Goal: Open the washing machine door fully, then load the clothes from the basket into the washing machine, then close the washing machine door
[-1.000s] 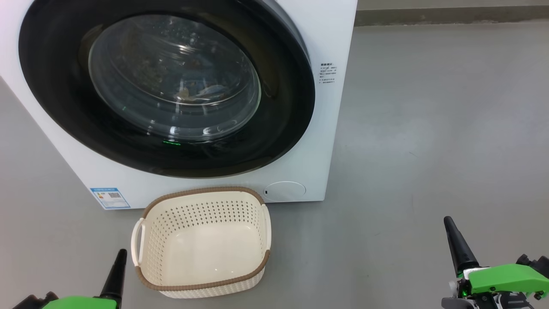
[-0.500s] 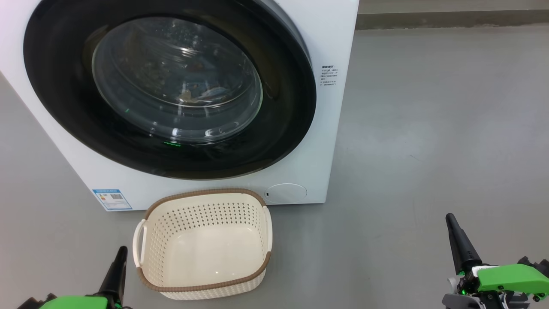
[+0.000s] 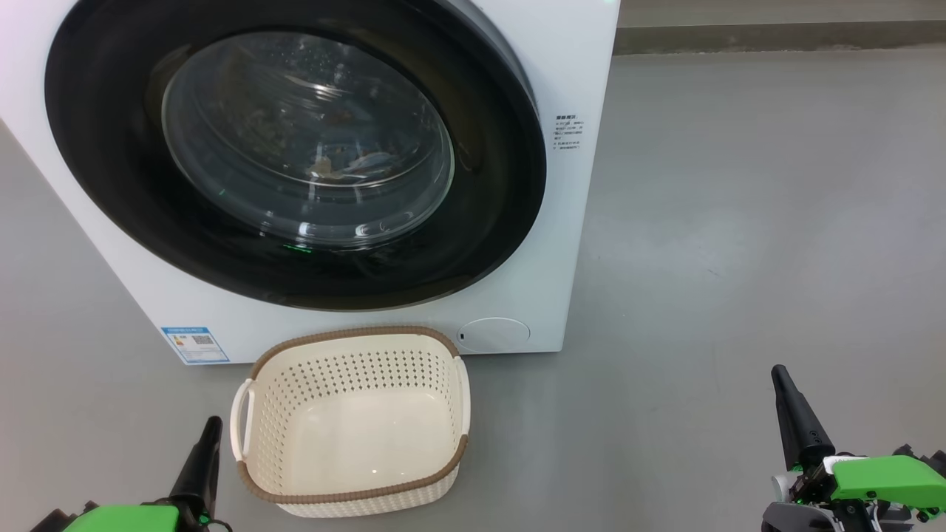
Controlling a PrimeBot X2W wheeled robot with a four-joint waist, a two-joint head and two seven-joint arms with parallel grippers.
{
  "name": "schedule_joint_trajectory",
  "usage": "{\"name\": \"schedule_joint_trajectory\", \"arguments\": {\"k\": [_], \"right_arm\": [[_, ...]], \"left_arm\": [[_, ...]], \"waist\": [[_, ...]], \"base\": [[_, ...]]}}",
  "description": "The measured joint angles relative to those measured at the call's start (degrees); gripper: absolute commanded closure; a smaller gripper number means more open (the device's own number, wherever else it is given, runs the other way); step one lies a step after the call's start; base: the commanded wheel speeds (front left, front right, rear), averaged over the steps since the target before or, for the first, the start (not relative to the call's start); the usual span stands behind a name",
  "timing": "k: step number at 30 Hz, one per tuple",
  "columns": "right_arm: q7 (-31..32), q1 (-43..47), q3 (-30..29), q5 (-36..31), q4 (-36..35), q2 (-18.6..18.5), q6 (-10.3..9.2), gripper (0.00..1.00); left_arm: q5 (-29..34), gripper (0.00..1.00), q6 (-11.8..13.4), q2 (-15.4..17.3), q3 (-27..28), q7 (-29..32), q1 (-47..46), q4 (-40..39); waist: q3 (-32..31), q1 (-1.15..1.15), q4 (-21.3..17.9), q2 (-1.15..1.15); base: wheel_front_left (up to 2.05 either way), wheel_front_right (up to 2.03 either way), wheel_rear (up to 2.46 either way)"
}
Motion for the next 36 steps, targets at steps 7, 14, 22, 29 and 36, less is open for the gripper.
{"name": "schedule_joint_trajectory", "arguments": {"k": [7, 14, 22, 29, 36], "right_arm": [[0.0, 0.0, 0.0, 0.0, 0.0, 0.0, 0.00, 1.00], [0.0, 0.0, -0.1, 0.0, 0.0, 0.1, 0.00, 1.00], [0.0, 0.0, -0.1, 0.0, 0.0, 0.1, 0.00, 1.00], [0.0, 0.0, -0.1, 0.0, 0.0, 0.1, 0.00, 1.00], [0.0, 0.0, -0.1, 0.0, 0.0, 0.1, 0.00, 1.00]], "left_arm": [[0.0, 1.00, 0.0, 0.0, 0.0, 0.0, 0.0, 0.0], [0.0, 1.00, 0.0, 0.0, 0.0, 0.0, 0.0, 0.0], [0.0, 1.00, 0.0, 0.0, 0.0, 0.0, 0.0, 0.0], [0.0, 1.00, 0.0, 0.0, 0.0, 0.0, 0.0, 0.0], [0.0, 1.00, 0.0, 0.0, 0.0, 0.0, 0.0, 0.0]], "waist": [[0.0, 0.00, 0.0, 0.00], [0.0, 0.00, 0.0, 0.00], [0.0, 0.00, 0.0, 0.00], [0.0, 0.00, 0.0, 0.00], [0.0, 0.00, 0.0, 0.00]], "base": [[0.00, 0.00, 0.00], [0.00, 0.00, 0.00], [0.00, 0.00, 0.00], [0.00, 0.00, 0.00], [0.00, 0.00, 0.00]]}}
